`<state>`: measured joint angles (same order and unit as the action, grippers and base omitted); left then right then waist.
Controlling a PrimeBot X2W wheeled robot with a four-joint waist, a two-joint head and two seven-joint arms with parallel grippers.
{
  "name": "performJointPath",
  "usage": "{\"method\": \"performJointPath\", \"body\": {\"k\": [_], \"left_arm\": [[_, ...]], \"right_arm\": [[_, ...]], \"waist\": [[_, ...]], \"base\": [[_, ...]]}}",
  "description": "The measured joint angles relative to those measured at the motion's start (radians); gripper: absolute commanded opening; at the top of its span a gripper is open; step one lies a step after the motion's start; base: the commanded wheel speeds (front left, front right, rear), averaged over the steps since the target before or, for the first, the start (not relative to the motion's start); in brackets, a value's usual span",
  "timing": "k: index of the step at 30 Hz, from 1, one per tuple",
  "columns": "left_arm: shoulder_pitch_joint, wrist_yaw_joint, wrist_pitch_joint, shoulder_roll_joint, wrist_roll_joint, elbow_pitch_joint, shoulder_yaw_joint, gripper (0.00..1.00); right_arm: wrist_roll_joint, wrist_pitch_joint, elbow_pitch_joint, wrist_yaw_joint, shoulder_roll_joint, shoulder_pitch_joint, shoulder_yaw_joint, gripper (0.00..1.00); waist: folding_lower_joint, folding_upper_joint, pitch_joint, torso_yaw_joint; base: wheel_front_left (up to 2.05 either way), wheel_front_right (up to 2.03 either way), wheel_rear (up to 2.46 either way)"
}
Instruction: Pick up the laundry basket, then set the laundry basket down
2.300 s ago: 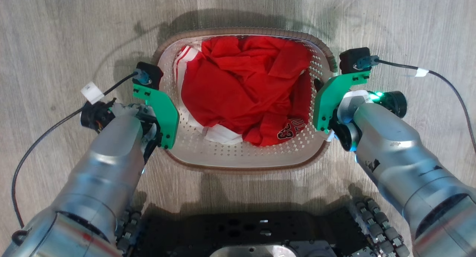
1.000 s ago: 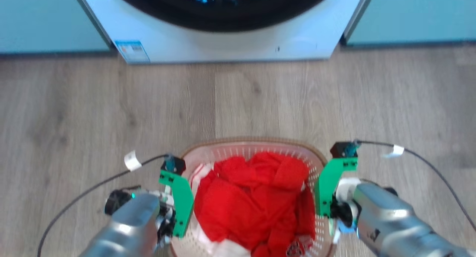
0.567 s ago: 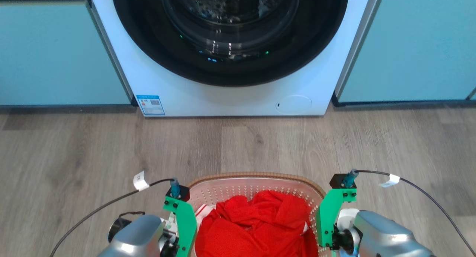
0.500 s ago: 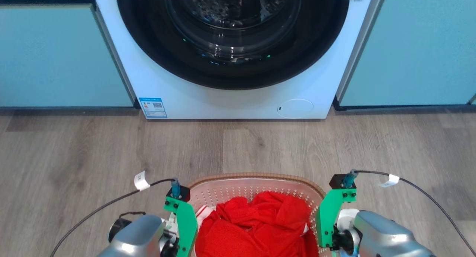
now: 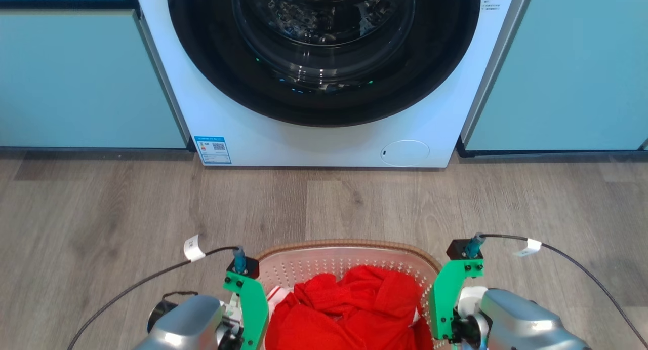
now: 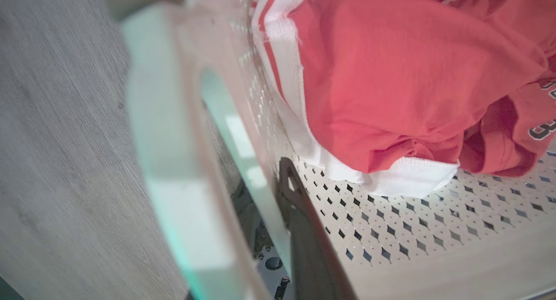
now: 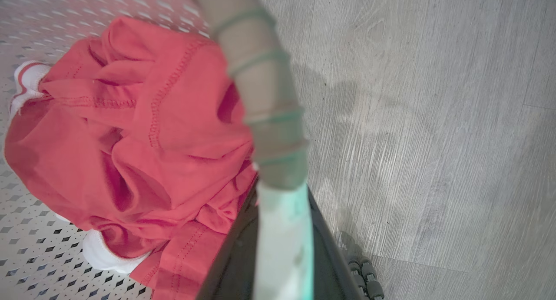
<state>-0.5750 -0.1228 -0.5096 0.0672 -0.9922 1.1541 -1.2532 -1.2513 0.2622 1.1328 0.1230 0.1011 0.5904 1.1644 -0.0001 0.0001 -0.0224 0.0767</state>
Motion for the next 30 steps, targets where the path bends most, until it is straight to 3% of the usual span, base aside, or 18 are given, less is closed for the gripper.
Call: {"method": "performJointPath", "body": {"k": [30], "left_arm": [[-0.005, 0.000, -0.017, 0.001, -0.021, -0.005, -0.026, 0.00]], "right_arm": [[-0.059, -0.010, 0.011, 0.000, 0.000, 0.020, 0.059, 0.00]], "waist": [[0.0001, -0.0001, -0.003, -0.011]], "base": [[0.00, 0.00, 0.00]]}}
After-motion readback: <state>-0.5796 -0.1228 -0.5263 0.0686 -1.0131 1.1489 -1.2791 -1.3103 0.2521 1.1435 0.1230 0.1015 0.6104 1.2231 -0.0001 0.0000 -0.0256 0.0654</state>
